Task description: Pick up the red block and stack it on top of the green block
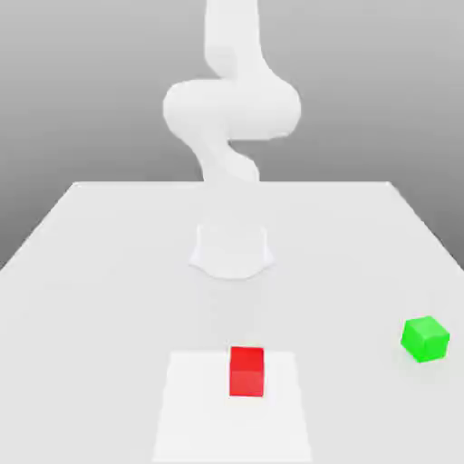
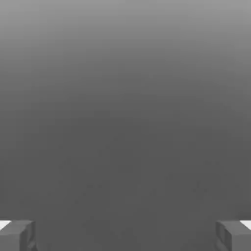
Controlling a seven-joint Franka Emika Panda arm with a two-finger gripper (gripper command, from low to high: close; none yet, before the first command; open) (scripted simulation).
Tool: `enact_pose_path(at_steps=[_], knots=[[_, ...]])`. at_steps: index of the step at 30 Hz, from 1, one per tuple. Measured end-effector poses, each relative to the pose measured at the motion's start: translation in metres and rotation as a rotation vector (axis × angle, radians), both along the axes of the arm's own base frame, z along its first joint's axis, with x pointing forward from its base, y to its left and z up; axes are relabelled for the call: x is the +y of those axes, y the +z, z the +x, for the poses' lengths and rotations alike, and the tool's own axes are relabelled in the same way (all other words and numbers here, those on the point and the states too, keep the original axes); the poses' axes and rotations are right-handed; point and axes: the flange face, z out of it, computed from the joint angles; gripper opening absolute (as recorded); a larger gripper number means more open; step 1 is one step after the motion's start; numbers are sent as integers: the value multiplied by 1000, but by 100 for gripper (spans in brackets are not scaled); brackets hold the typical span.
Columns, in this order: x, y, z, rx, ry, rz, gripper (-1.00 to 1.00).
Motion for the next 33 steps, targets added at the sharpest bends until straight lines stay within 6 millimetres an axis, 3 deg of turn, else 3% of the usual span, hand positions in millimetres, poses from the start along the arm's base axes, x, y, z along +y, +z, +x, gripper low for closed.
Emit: enact_pose_path(at_steps=[4,9,13,16,18,27,28,33], knots=[[8,-99,42,153,-19,-31,0],[8,-224,61,340,-33,-39,0],[8,-325,50,496,-36,-23,0],[10,-398,24,619,-34,6,0],[14,-436,4,687,-27,28,0],[14,-512,-6,717,-30,41,0],[14,-517,-6,718,-30,40,-100],[14,-517,-6,717,-30,40,-100]])
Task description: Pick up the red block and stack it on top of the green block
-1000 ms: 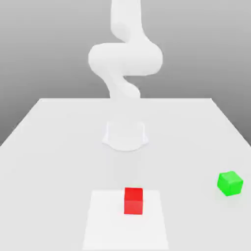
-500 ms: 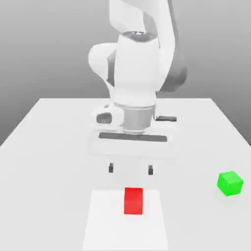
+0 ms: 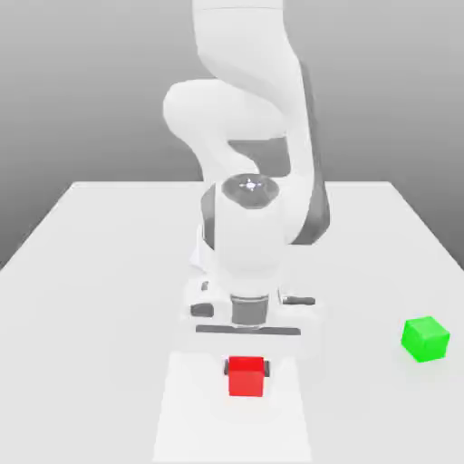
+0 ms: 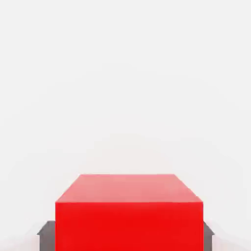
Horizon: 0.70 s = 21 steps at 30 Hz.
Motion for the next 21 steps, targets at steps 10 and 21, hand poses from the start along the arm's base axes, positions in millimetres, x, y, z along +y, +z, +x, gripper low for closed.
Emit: enact_pose_path(at_steps=[10,21], knots=[[0,57,1,-1,0,0,-100],[226,89,-47,2,988,-2,-100]])
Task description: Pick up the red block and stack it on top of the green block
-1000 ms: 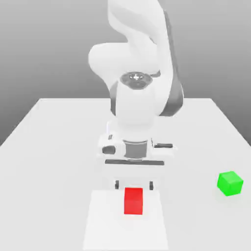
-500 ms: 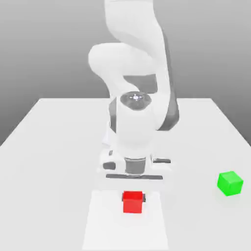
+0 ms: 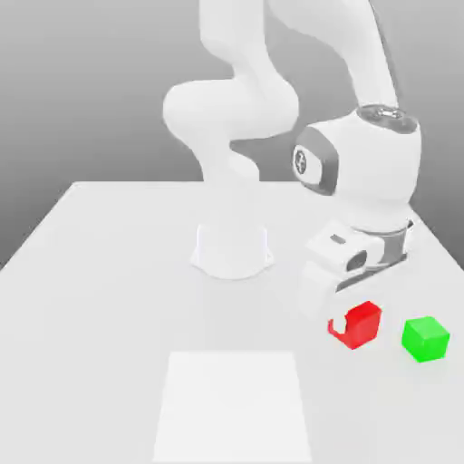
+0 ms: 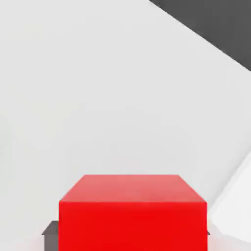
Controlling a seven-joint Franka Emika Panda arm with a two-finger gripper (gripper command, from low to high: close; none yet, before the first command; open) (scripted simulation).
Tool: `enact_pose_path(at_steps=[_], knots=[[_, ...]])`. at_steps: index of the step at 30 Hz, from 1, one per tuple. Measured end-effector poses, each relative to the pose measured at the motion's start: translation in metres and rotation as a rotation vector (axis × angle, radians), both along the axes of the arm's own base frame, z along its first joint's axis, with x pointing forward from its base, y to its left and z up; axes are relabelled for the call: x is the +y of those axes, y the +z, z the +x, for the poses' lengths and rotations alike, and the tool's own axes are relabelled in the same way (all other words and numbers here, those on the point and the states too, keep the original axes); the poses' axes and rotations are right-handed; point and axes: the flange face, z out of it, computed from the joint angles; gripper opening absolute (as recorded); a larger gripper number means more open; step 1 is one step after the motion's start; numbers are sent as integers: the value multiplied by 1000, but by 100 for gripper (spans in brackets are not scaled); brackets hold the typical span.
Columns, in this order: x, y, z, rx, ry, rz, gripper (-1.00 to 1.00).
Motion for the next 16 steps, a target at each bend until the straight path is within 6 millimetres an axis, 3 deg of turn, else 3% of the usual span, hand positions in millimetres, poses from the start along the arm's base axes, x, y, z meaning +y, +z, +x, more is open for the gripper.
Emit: enact_pose_path(at_steps=[3,5,7,12,13,16], knots=[[64,9,-41,0,322,1,-100],[95,4,-71,-3,459,2,-100],[76,-6,-43,-5,390,2,-100],[73,-42,-41,-3,385,2,-100],[73,-50,-42,-1,387,1,100],[73,-50,-42,-1,387,1,100]])
